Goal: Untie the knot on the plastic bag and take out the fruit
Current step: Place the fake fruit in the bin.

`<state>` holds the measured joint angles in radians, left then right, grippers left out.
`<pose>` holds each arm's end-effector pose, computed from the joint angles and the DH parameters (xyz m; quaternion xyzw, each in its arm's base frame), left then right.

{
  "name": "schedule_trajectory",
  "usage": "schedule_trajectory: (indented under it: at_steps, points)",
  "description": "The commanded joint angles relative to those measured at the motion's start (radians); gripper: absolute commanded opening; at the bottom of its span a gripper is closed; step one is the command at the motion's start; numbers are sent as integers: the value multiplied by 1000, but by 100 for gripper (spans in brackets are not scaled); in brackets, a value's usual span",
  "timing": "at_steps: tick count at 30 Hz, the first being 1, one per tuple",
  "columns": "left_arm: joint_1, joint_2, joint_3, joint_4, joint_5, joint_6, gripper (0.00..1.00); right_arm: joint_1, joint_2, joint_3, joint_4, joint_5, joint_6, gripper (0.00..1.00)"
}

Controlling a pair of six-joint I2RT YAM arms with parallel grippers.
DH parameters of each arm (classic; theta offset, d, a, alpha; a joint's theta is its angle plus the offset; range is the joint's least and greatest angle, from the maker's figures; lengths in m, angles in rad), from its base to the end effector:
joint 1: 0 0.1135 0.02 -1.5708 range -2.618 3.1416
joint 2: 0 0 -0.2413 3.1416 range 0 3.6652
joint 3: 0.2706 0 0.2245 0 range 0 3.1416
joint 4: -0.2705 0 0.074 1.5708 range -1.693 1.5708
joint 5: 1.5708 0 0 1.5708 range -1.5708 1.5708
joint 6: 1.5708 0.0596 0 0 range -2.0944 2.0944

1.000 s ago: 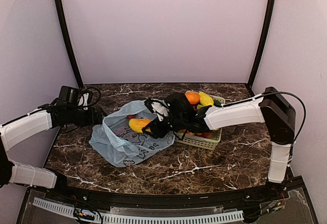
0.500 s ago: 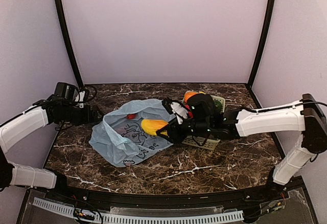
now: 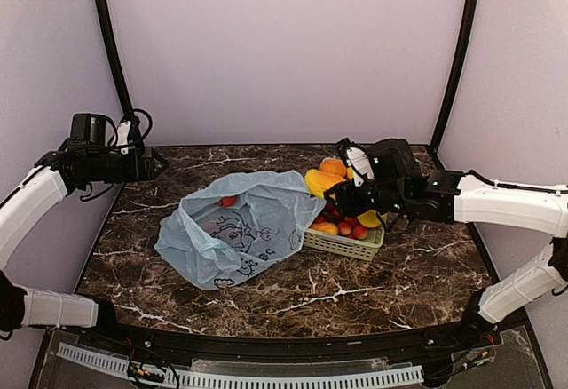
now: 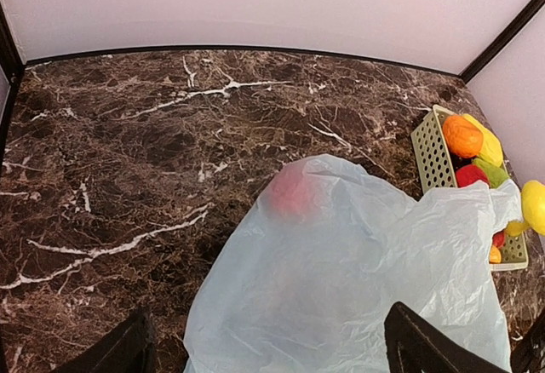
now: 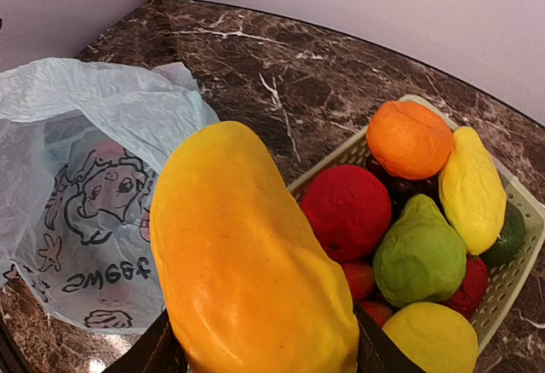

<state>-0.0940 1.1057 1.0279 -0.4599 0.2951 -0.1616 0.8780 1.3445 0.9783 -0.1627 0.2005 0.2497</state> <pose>0.2419 -0.0402 0.3051 0.0435 0.8620 -0.1891 0.4683 0.2031 0.2261 0.2604 -0.2193 0.8361 0.1913 0.4650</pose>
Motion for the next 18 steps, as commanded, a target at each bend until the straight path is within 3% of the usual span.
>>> schedule_trajectory:
  at_steps: [1, 11, 18]
  points:
    - [5, -17, -66, 48, 67, 80, 92, -37, -30, 14, -159, 92, 54, 12]
    - [4, -14, -152, 73, -11, 149, 92, -47, -37, -44, -274, 73, 169, 12]
    - [5, -25, -166, 62, -21, 155, 92, -44, 63, -10, -291, 86, 174, 10]
